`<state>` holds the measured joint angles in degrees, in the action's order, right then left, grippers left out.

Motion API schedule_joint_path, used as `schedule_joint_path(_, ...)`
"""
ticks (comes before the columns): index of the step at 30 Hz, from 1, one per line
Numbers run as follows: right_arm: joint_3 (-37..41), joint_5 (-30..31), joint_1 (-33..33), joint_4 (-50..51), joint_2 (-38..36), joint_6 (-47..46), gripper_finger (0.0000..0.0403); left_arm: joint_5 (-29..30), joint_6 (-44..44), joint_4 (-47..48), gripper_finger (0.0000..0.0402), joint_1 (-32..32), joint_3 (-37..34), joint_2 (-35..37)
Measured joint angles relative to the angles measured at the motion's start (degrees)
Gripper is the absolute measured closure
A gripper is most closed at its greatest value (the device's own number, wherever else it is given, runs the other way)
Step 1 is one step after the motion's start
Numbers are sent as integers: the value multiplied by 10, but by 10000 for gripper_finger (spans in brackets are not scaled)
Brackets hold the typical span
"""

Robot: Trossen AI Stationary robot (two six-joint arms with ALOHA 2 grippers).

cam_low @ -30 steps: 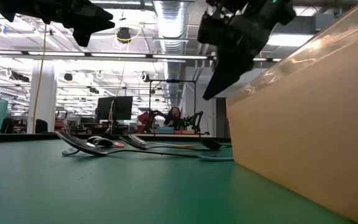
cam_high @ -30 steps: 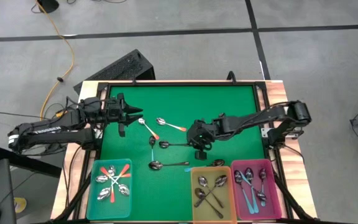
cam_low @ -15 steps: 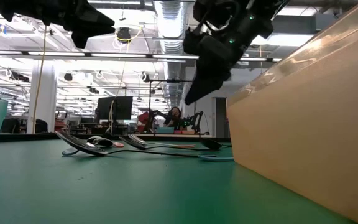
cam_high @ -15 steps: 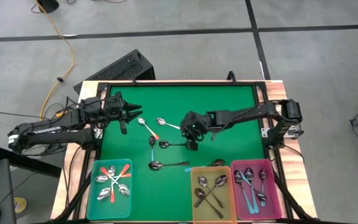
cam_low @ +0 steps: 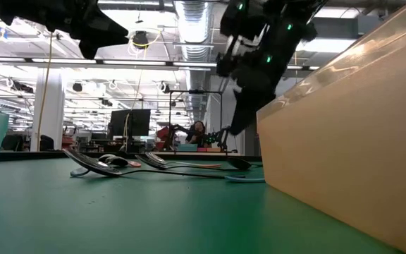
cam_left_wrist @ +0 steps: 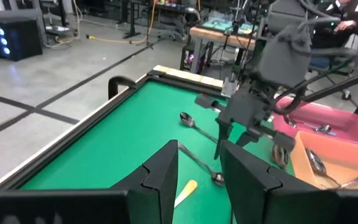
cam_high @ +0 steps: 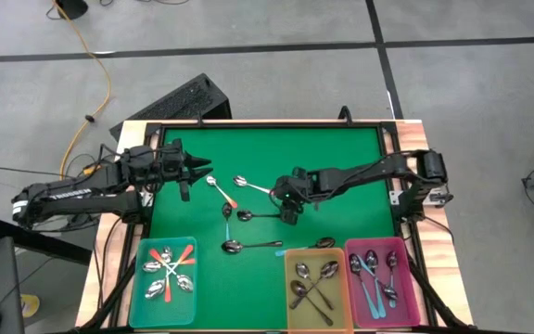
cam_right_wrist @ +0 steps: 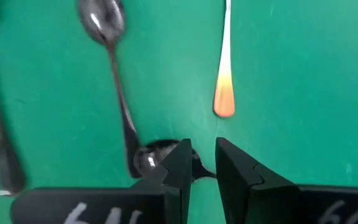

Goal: Sort silverware by color (type)
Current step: Put the black spoon into the orange bin

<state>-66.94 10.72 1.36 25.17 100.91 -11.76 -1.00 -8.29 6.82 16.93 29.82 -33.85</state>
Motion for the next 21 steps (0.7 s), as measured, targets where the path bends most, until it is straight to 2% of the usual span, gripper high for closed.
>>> schedule_joint_path(4, -1, 12, 15, 55, -24, -30, 322, 2, -4, -1, 296, 0, 0, 0)
schedule_joint_path(7, -1, 41, 25, 116, -33, -95, 322, 2, -8, 0, 296, 0, 0, 0)
schedule_joint_path(14, -1, 62, 28, 269, -48, -207, 322, 18, -10, -1, 296, 0, 0, 0)
schedule_joint_path(17, 0, 85, 22, 291, -48, -215, 322, 12, -10, -2, 296, 0, 0, 2)
schedule_joint_path(21, 20, 70, 22, 262, -49, -204, 322, 4, -6, -3, 296, 0, 0, 11)
